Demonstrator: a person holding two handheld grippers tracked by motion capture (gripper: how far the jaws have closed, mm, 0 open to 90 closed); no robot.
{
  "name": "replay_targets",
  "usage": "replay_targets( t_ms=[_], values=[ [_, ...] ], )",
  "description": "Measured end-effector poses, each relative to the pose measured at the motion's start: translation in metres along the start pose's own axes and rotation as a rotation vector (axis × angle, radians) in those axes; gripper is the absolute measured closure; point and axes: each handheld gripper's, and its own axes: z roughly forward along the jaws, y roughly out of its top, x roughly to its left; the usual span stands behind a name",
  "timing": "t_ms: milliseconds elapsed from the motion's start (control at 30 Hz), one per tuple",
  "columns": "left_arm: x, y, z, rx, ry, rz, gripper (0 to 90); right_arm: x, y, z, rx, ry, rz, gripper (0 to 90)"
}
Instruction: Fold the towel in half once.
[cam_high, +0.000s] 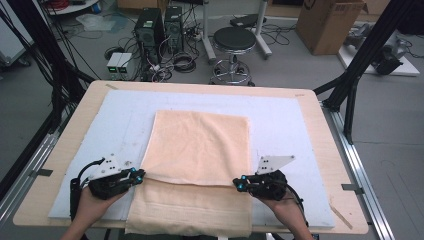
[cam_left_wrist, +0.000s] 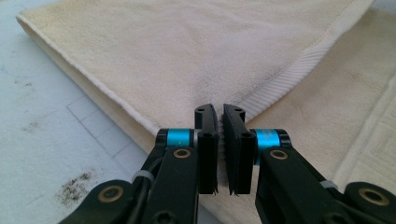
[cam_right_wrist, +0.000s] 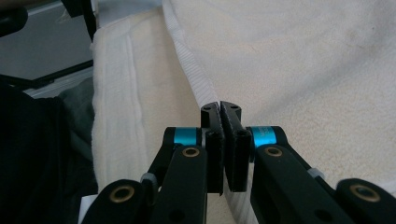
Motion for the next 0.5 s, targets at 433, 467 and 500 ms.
replay_targets(
  t_ms=[433,467,500],
  values=[
    [-0.012,-0.003,-0.021,-0.013,-0.012,0.010,83.8,0.020,0.011,-0.010,0.000,0.017,-0.047,88.5],
    [-0.014,-0.005,-0.023,-0.015,-0.014,0.008,83.8,0.022,0.010,-0.010,-0.002,0.017,-0.053,88.5],
    [-0.017,-0.007,-0.026,-0.025,-0.016,0.001,83.8,0.026,0.009,-0.011,0.002,0.022,-0.049,88.5]
  ],
)
